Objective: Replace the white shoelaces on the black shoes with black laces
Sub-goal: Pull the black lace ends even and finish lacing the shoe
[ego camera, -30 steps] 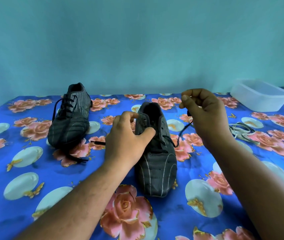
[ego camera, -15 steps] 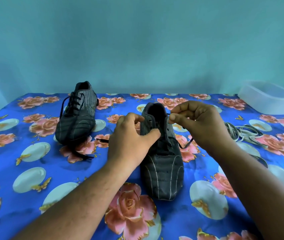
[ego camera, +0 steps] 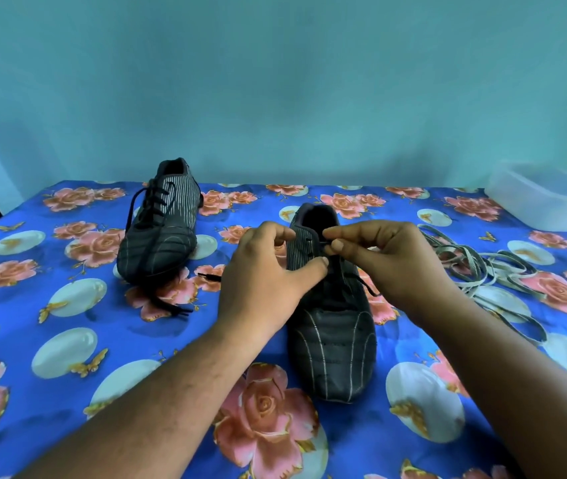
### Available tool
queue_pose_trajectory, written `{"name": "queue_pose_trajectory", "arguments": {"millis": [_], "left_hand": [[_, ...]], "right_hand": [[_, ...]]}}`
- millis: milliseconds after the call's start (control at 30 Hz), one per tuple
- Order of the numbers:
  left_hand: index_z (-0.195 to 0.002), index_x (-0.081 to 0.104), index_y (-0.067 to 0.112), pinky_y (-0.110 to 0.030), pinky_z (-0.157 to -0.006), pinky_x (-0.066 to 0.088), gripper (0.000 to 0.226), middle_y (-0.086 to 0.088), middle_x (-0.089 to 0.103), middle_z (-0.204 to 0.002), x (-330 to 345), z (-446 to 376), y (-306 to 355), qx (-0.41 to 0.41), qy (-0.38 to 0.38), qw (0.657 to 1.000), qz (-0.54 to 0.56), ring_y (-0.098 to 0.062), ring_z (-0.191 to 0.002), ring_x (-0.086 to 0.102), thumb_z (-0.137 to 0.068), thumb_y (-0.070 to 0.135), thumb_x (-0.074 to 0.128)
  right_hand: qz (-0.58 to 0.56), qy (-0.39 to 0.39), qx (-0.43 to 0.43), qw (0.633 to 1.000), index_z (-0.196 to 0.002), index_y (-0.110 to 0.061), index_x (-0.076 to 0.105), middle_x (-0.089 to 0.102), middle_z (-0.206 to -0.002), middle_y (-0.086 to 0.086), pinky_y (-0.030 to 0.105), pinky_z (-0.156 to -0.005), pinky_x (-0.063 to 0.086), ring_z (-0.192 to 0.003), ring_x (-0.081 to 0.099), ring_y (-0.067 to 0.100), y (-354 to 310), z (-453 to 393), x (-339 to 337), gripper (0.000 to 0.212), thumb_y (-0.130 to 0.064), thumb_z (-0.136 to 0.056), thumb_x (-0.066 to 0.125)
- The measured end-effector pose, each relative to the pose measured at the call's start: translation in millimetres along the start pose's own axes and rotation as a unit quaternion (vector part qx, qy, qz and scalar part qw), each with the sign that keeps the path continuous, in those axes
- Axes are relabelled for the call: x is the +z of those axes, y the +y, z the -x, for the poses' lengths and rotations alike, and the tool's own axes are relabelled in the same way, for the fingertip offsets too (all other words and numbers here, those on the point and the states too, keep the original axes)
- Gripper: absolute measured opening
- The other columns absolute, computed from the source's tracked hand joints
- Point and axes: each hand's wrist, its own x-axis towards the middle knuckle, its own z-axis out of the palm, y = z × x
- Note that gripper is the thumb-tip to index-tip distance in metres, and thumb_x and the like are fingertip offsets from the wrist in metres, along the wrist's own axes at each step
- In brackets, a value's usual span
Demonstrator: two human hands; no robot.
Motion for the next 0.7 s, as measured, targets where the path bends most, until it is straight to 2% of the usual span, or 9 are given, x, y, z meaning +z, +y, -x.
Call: {"name": "queue_pose_trajectory", "arguments": {"millis": [67, 133, 200, 267, 333, 367, 433, 567, 700], "left_hand": [[-0.108, 0.062, 0.032, -0.039, -0.088, 0.052, 0.051, 0.013, 0.061, -0.113, -0.7, 0.1, -0.2, 0.004, 0.001, 1.000, 0.003, -0.010, -0.100, 0.061, -0.069, 0.058, 0.080], [-0.107, 0.061, 0.033, -0.039, -0.088, 0.053, 0.056, 0.014, 0.062, -0.112, -1.0, 0.8, 1.0, 0.006, -0.001, 1.000, 0.007, -0.009, -0.100, 0.061, -0.063, 0.066, 0.072], [-0.106, 0.061, 0.034, -0.039, -0.088, 0.053, 0.061, 0.015, 0.061, -0.112, -1.2, 1.6, 2.0, 0.008, 0.001, 1.000, 0.013, -0.007, -0.100, 0.060, -0.058, 0.071, 0.062], [-0.107, 0.062, 0.034, -0.039, -0.089, 0.053, 0.059, 0.015, 0.061, -0.111, -1.4, 2.2, 2.4, 0.013, 0.002, 1.000, 0.017, -0.007, -0.100, 0.060, -0.059, 0.070, 0.062], [-0.107, 0.062, 0.033, -0.039, -0.088, 0.053, 0.054, 0.015, 0.060, -0.111, -1.5, 2.7, 2.6, 0.019, 0.002, 1.000, 0.017, -0.007, -0.099, 0.060, -0.063, 0.065, 0.065], [-0.107, 0.062, 0.033, -0.038, -0.088, 0.053, 0.054, 0.015, 0.060, -0.111, -1.5, 2.5, 2.2, 0.023, 0.002, 1.000, 0.015, -0.006, -0.099, 0.059, -0.064, 0.064, 0.066], [-0.108, 0.062, 0.033, -0.038, -0.087, 0.053, 0.053, 0.014, 0.060, -0.111, -1.7, 1.8, 1.0, 0.027, 0.000, 1.000, 0.015, -0.007, -0.099, 0.060, -0.065, 0.064, 0.067], [-0.110, 0.063, 0.032, -0.038, -0.088, 0.052, 0.043, 0.014, 0.059, -0.112, -0.4, 0.1, -3.0, 0.038, -0.004, 0.999, 0.008, -0.009, -0.097, 0.062, -0.075, 0.051, 0.080], [-0.109, 0.068, 0.034, -0.033, -0.087, 0.053, 0.034, 0.020, 0.065, -0.107, -3.9, -2.3, -7.0, 0.063, -0.020, 0.998, 0.018, -0.002, -0.098, 0.062, -0.081, 0.052, 0.076]], "right_hand": [[0.088, 0.039, -0.044, 0.994, -0.100, -0.026, 0.080, 0.072, -0.080, -0.027, 0.004, -0.070, 0.042, -0.077, 0.064, -0.010, -0.5, 2.0, 2.3, 0.016, -0.016, -0.088, 0.078], [0.160, 0.063, -0.092, 0.981, -0.100, -0.029, 0.081, 0.062, -0.075, -0.042, 0.004, -0.074, 0.040, -0.087, 0.061, -0.006, -1.7, 3.9, 6.6, 0.018, -0.018, -0.086, 0.080], [0.188, 0.073, -0.108, 0.974, -0.098, -0.032, 0.081, 0.058, -0.073, -0.045, 0.011, -0.081, 0.042, -0.093, 0.059, 0.001, -1.9, 4.2, 10.8, 0.018, -0.020, -0.085, 0.080], [0.204, 0.087, -0.114, 0.968, -0.095, -0.035, 0.080, 0.061, -0.076, -0.042, 0.029, -0.088, 0.046, -0.096, 0.058, 0.007, -1.0, 4.0, 13.5, 0.014, -0.025, -0.086, 0.079], [0.226, 0.102, -0.126, 0.960, -0.093, -0.037, 0.078, 0.068, -0.086, -0.028, 0.046, -0.090, 0.047, -0.101, 0.056, 0.015, 0.7, 4.5, 15.5, 0.009, -0.033, -0.085, 0.074], [0.232, 0.106, -0.125, 0.959, -0.092, -0.037, 0.077, 0.069, -0.092, -0.022, 0.049, -0.091, 0.046, -0.103, 0.054, 0.016, 2.1, 4.4, 16.6, 0.009, -0.036, -0.084, 0.072], [0.225, 0.106, -0.098, 0.964, -0.090, -0.038, 0.076, 0.064, -0.097, -0.015, 0.050, -0.094, 0.044, -0.106, 0.049, 0.017, 5.6, 3.2, 18.2, 0.008, -0.036, -0.084, 0.073], [0.222, 0.082, -0.055, 0.970, -0.086, -0.041, 0.075, 0.057, -0.100, -0.016, 0.050, -0.099, 0.040, -0.109, 0.042, 0.014, 7.4, 3.1, 19.1, 0.010, -0.032, -0.083, 0.076], [0.185, 0.054, -0.047, 0.980, -0.086, -0.045, 0.073, 0.055, -0.102, -0.017, 0.050, -0.103, 0.037, -0.111, 0.038, 0.011, 5.5, 3.3, 19.3, 0.010, -0.035, -0.084, 0.076]]}}
